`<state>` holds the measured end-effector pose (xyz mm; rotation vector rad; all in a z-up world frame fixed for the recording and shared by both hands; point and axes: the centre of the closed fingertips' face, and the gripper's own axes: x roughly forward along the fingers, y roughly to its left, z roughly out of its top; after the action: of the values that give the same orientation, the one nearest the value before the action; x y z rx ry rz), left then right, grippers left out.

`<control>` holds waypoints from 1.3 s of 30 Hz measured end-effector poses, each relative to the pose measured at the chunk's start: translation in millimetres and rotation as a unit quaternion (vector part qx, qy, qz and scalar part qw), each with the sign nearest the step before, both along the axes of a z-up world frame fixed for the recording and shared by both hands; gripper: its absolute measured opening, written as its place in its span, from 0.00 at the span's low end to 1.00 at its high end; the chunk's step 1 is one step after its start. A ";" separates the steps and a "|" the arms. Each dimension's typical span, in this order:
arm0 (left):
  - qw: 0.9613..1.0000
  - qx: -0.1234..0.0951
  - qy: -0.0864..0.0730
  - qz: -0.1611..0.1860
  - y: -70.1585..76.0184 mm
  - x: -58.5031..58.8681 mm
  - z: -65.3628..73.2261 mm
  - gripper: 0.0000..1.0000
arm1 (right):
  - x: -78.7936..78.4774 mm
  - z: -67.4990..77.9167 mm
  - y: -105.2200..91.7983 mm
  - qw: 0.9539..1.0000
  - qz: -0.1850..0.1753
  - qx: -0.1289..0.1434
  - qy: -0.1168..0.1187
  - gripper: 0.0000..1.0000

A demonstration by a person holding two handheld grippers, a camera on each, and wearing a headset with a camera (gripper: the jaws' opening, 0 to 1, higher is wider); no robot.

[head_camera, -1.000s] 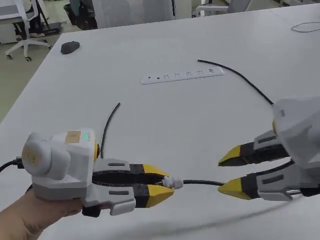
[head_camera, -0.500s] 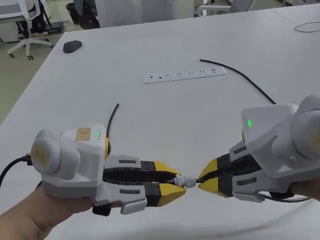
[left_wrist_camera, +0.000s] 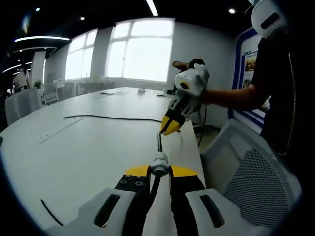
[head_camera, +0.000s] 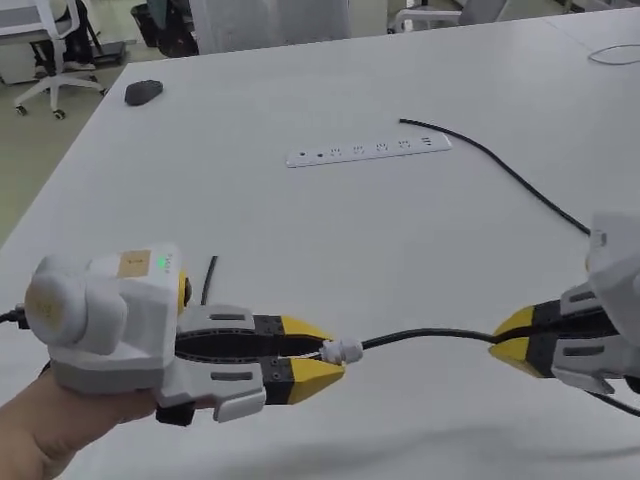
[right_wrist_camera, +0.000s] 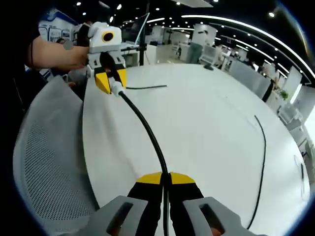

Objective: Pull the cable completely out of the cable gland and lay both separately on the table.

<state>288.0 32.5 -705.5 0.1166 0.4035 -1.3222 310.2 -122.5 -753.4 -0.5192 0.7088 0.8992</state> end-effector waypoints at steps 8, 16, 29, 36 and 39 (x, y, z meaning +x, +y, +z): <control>1.000 0.003 -0.005 0.011 9.2 1.7 3.3 0.15 | 1.6 -26.4 -62.5 0.996 -0.075 -0.050 0.011 0.00; 1.000 -0.007 -0.003 0.024 15.0 2.5 8.9 0.15 | -4.3 -45.5 -83.4 0.993 -0.095 -0.069 0.030 0.00; 1.000 0.012 -0.016 0.022 17.4 2.7 1.9 0.15 | 8.5 -10.4 -31.4 0.998 -0.062 -0.012 0.014 0.27; 1.000 0.009 -0.022 0.020 13.6 1.4 4.7 0.15 | -5.5 52.3 85.3 0.993 0.071 0.089 -0.033 0.17; 0.999 0.007 -0.023 0.021 13.3 2.5 5.7 0.15 | -15.2 56.0 123.3 0.988 0.110 0.106 -0.034 0.20</control>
<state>290.5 45.8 -699.8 0.1494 0.3743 -1.2730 295.0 0.9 -697.4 -0.4417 0.4921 1.1445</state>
